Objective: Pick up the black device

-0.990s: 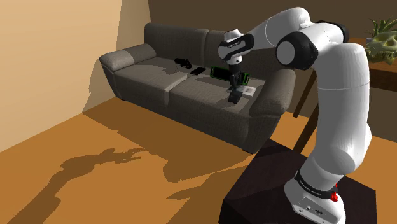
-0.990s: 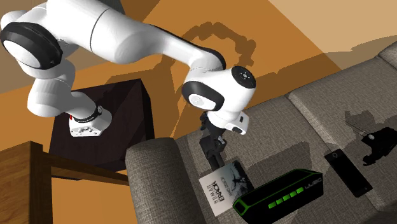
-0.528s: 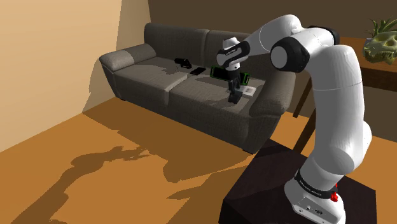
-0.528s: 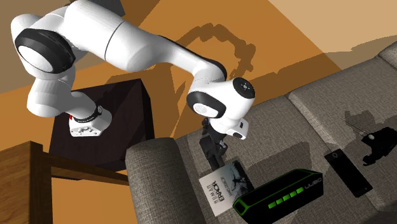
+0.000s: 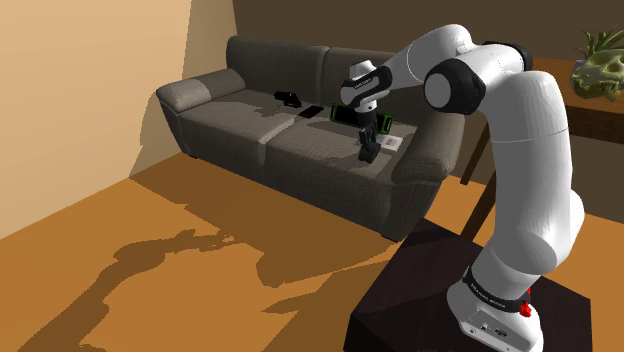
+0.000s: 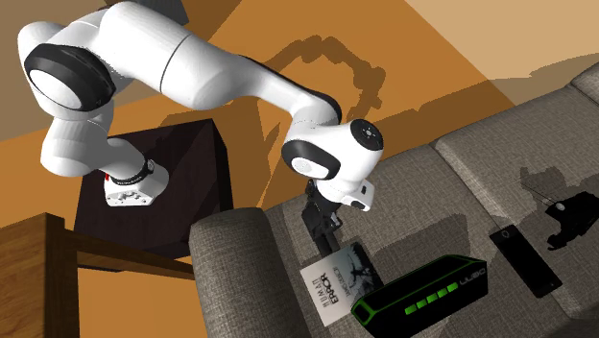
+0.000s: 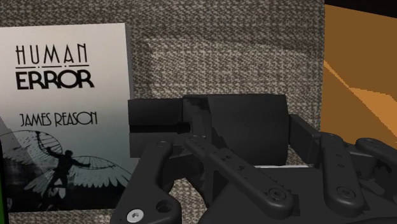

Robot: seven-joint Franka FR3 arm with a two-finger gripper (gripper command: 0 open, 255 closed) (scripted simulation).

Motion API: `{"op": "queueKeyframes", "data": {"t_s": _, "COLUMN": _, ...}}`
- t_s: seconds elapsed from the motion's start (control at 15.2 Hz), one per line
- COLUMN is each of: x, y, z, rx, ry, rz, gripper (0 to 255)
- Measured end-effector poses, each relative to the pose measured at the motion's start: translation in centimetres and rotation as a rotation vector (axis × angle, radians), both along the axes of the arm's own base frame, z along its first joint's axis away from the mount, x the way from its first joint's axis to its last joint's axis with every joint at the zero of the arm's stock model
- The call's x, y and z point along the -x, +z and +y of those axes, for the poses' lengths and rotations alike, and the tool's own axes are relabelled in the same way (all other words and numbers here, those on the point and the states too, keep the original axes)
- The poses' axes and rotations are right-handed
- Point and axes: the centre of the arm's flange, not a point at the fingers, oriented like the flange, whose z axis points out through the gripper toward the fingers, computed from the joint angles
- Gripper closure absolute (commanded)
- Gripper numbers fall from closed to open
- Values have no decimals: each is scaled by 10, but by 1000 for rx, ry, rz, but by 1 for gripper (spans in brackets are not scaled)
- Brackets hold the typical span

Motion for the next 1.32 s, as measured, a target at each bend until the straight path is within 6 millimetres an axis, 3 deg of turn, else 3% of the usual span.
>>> {"op": "queueKeyframes", "data": {"t_s": 0.4, "x": 0, "y": 5, "z": 0, "rx": -1, "ry": 0, "rz": 2, "gripper": 255}}
{"op": "queueKeyframes", "data": {"t_s": 1.32, "x": 0, "y": 75, "z": 0, "rx": -1, "ry": 0, "rz": 2, "gripper": 255}}
